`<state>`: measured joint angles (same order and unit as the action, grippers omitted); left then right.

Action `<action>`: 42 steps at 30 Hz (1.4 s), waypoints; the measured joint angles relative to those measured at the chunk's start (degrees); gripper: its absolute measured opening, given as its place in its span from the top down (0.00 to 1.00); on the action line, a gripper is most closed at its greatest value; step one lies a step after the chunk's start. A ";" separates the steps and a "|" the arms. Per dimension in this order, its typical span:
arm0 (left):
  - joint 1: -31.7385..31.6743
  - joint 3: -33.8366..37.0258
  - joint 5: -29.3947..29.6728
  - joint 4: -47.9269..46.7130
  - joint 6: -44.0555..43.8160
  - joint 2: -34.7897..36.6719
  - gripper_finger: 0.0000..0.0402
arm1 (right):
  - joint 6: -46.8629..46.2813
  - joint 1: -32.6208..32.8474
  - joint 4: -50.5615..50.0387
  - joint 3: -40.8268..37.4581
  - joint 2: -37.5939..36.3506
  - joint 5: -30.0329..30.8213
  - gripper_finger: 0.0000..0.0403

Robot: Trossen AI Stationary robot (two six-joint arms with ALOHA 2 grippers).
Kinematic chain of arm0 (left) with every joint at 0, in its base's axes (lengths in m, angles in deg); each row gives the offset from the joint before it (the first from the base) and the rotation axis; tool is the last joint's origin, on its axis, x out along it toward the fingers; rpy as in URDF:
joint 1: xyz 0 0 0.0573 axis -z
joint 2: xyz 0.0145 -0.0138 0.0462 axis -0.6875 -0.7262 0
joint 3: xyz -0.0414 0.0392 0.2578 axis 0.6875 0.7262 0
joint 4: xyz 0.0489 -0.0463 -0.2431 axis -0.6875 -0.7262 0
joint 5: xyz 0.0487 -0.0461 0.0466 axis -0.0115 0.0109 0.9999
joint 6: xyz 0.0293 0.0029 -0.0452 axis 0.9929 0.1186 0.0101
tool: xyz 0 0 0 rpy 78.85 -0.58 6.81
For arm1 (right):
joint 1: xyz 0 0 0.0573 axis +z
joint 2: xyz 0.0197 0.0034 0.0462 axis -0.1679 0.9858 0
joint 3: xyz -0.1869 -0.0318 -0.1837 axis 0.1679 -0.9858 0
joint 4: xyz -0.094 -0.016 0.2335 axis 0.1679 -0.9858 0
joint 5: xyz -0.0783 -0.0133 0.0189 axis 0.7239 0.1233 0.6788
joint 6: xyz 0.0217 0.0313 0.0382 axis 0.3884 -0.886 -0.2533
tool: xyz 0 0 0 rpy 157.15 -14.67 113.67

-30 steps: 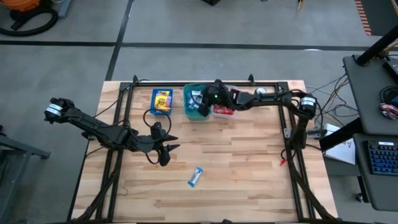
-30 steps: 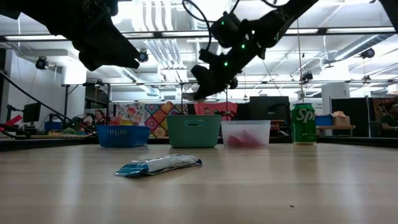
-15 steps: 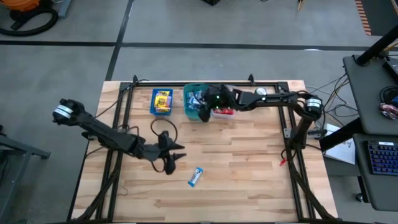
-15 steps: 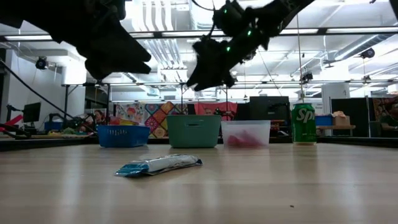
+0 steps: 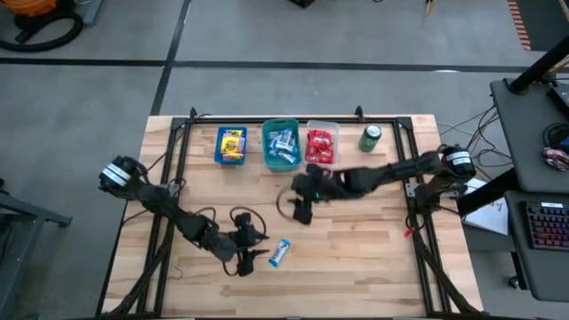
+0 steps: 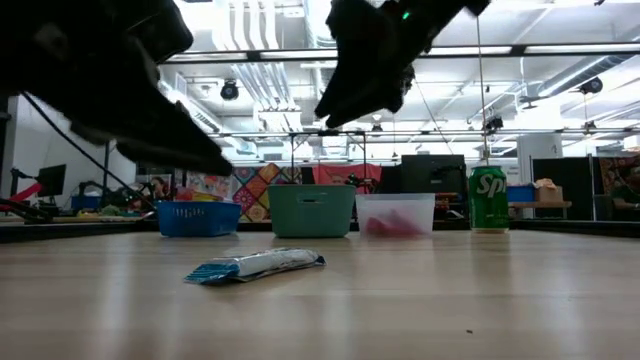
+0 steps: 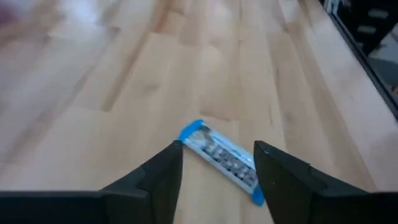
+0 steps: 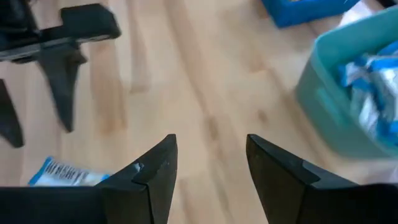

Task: Sort candy
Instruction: Put the white chocolate bar into the green bin

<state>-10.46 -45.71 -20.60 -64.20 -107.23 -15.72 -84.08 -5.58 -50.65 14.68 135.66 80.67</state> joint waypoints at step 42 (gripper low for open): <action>2.16 -17.46 11.10 -25.74 4.56 -8.52 0.96 | 4.07 18.29 45.81 -20.68 0.75 16.15 0.55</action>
<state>-8.30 -63.17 -9.50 -89.93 -102.67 -24.24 -80.01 12.71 -4.84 -6.00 136.40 96.82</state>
